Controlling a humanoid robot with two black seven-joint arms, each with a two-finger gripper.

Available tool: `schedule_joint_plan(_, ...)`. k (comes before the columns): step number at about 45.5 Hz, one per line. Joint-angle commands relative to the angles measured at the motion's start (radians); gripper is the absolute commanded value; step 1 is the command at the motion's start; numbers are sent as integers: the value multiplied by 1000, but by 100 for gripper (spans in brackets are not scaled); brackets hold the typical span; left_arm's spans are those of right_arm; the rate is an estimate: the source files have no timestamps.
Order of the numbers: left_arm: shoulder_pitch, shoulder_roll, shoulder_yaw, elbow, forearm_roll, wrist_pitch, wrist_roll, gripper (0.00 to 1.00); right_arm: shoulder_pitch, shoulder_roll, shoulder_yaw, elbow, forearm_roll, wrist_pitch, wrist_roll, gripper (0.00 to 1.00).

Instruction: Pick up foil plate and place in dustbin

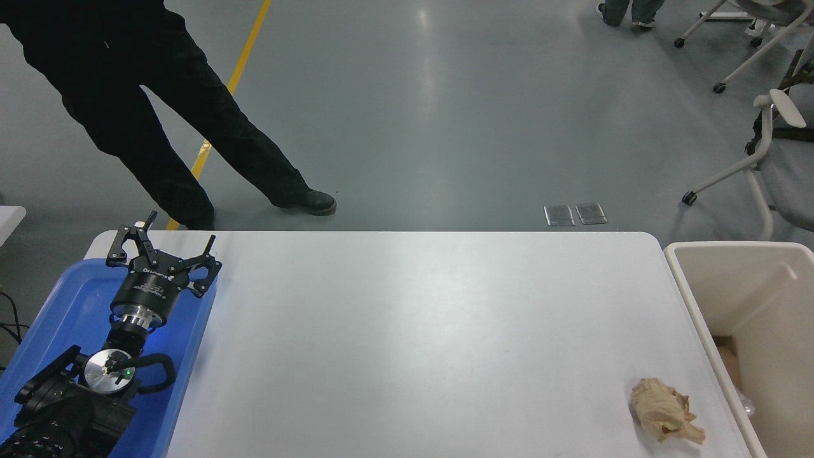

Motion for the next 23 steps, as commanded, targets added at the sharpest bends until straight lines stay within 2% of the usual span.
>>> schedule_joint_plan(1, 0, -1, 0, 0, -2, 0, 0, 99, 93, -72, 6, 150, 7, -7, -2, 100)
schedule_joint_plan(12, 0, 0, 0, 0, 0, 0, 0, 99, 276, -273, -15, 534, 3, -1, -5, 100)
schedule_joint_plan(18, 0, -1, 0, 0, 0, 0, 0, 99, 408, -341, -54, 696, 9, 30, -3, 100)
schedule_joint_plan(23, 0, 0, 0, 0, 0, 0, 0, 99, 576, -370, -207, 859, 6, 42, -3, 100)
